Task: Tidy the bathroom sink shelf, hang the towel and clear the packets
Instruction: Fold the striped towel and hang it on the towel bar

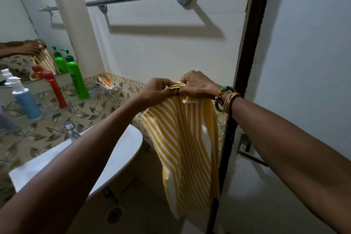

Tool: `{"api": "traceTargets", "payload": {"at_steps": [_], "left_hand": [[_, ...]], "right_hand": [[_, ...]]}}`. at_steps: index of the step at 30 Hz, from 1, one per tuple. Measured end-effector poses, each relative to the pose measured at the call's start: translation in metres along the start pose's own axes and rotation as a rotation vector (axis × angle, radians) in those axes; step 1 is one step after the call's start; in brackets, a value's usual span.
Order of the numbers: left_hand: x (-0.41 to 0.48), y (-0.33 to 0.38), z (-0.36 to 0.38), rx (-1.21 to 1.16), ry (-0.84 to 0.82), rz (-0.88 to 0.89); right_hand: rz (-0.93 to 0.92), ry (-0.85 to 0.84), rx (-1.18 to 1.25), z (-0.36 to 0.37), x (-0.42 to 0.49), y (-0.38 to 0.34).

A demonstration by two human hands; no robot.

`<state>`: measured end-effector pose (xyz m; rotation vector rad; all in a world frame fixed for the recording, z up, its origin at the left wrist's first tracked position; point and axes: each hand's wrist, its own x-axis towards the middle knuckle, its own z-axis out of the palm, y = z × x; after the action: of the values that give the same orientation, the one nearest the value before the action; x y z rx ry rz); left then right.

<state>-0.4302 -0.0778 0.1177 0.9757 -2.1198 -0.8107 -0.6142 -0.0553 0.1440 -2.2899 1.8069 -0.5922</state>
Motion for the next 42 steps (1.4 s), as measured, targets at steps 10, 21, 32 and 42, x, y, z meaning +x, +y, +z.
{"api": "traceTargets", "payload": {"at_steps": [10, 21, 32, 42], "left_hand": [[-0.022, -0.046, -0.01, 0.424, -0.159, -0.032], [-0.02, -0.06, -0.062, 0.493, 0.173, -0.122], [-0.007, -0.056, -0.114, 0.319, 0.378, 0.025], [0.004, -0.046, -0.156, 0.712, 0.209, 0.414]], "right_hand": [[0.214, 0.216, 0.226, 0.002, -0.003, 0.025], [0.243, 0.194, 0.37, -0.026, -0.02, 0.049], [0.21, -0.004, 0.688, -0.08, -0.05, 0.088], [0.201, 0.329, 0.448, -0.084, -0.061, 0.06]]}}
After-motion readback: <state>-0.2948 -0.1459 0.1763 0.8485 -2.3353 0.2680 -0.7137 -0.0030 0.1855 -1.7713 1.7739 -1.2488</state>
